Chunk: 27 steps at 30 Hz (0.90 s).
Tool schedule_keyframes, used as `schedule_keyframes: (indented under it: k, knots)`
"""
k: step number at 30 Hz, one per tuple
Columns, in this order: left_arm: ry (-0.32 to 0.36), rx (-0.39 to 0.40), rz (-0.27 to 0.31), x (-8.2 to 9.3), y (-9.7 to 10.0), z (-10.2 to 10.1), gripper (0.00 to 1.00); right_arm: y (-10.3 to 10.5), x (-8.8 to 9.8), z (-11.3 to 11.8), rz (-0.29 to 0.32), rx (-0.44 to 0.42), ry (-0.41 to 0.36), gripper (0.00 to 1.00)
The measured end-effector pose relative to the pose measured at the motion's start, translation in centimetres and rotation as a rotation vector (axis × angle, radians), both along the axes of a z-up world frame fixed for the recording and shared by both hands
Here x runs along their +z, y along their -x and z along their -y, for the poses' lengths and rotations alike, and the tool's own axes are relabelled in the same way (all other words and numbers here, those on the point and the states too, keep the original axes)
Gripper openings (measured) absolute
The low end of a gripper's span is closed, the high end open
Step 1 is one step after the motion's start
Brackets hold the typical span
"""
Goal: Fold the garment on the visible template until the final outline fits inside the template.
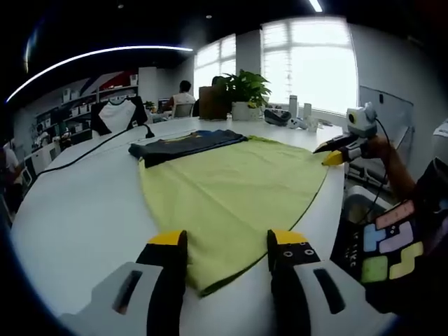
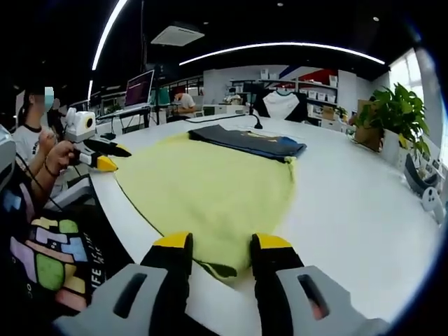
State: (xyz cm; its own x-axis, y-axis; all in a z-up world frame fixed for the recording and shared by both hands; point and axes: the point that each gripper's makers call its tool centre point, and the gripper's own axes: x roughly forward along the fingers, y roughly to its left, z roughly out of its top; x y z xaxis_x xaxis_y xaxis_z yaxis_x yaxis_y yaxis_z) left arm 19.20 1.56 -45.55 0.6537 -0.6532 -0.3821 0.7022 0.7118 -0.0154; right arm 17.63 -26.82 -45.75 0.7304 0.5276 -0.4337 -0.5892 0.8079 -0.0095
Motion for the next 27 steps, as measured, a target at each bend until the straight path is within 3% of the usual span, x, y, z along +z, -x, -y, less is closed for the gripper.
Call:
schedule_keyframes:
  k: [6,10,20,22,27]
  knots:
    - [0.019,0.017,0.008,0.0,-0.3,0.0,0.41,-0.5,0.0,0.2,-0.005,-0.037,-0.006,0.25]
    - [0.026,0.063,0.02,0.0,-1.0,-0.3,0.29,-0.9,0.0,0.3,-0.006,-0.055,-0.012,0.19]
    - [0.035,0.066,0.059,0.0,-1.9,0.1,0.12,-1.8,0.0,-0.2,0.024,-0.069,-0.024,0.05]
    - [0.009,0.053,0.093,0.0,-1.9,0.5,0.07,-2.0,0.0,-0.2,0.028,-0.105,0.004,0.05]
    - [0.023,0.045,0.103,0.0,-1.9,0.4,0.05,-2.1,0.0,-0.1,0.025,-0.102,-0.015,0.03]
